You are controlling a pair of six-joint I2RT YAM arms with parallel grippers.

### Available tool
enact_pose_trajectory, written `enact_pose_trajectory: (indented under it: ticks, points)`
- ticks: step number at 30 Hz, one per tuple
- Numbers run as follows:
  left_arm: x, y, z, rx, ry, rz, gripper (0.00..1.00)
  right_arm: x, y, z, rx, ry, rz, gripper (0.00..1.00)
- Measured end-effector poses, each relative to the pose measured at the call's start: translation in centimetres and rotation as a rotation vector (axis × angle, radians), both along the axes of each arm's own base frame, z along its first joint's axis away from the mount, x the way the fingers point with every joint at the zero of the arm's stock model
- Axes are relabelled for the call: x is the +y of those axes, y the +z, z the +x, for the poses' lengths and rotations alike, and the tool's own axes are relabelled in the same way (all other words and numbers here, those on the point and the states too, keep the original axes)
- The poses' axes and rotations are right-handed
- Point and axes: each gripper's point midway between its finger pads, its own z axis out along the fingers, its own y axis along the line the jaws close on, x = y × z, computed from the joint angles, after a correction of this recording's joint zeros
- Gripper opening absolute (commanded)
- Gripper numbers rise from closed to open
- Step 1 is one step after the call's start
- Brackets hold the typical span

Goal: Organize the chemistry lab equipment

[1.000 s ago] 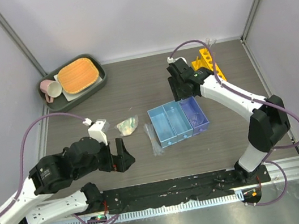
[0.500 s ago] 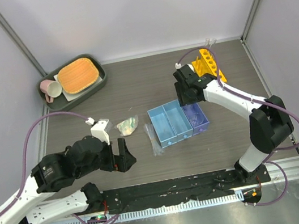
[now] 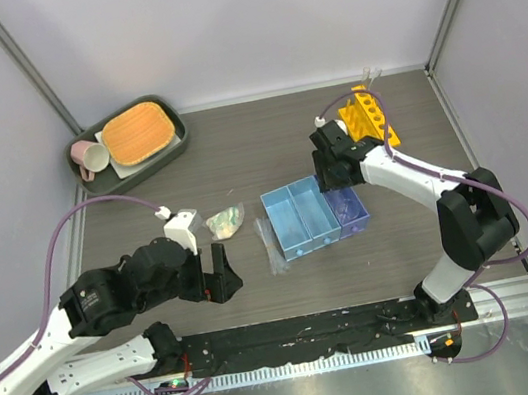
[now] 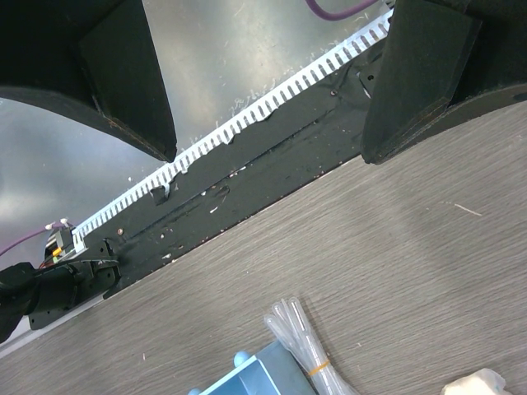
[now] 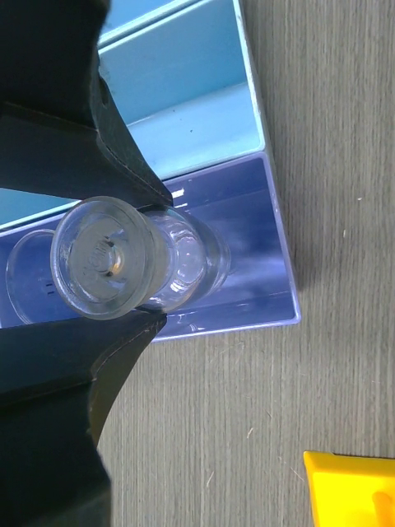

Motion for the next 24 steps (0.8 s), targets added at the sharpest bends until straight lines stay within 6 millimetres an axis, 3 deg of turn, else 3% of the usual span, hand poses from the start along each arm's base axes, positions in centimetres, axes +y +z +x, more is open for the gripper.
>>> enact_pose_trajectory:
  ticks: [24]
  points:
    - [-0.2,-0.1,0.1,0.000,-0.008,0.006,1.00,-0.2,-2.3,-0.3,0.012,-0.036,0.020,0.32]
